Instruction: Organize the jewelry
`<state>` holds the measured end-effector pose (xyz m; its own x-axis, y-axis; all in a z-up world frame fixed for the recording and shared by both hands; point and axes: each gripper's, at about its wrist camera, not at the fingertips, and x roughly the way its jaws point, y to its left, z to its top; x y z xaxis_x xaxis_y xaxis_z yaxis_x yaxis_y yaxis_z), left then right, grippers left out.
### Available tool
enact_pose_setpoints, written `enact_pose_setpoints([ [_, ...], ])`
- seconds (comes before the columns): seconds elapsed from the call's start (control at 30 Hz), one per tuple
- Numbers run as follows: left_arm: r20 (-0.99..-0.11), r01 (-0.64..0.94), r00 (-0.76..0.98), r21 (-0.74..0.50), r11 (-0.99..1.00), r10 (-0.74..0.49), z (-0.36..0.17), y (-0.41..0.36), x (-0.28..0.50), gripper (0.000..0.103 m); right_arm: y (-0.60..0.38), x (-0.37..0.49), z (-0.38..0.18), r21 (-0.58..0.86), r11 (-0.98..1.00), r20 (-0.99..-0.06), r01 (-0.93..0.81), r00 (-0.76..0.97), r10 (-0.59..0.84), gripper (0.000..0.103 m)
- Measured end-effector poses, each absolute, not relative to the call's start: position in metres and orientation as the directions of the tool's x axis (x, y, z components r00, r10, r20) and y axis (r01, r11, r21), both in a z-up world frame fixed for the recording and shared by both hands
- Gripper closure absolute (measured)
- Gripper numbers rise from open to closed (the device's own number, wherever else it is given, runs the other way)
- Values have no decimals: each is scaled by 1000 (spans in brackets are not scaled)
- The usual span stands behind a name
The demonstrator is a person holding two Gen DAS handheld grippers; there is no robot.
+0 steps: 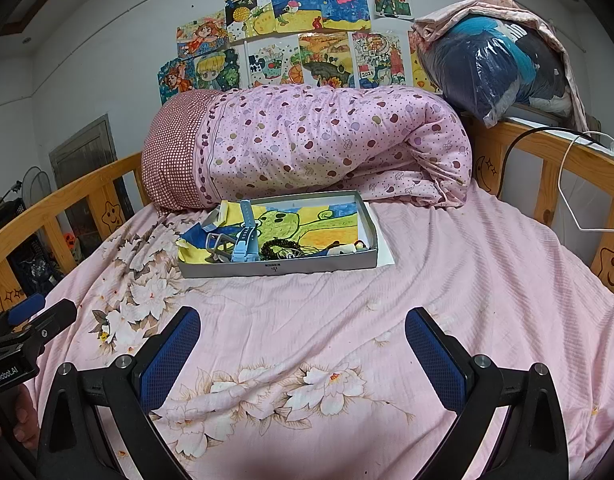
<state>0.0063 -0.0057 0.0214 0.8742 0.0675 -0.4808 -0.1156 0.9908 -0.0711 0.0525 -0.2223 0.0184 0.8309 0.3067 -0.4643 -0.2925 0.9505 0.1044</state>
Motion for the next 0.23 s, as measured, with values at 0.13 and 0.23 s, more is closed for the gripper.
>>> enact_pose_setpoints([
  [0.13,-481,-117,874,-72,990,68,22,-6,6,2,-222,53,19,105,950,-465,-293,830,307,0],
  [0.23,-483,-117,873,-73,990,67,21,-6,6,2,-222,52,17,104,951,-471,-292,828,305,0],
])
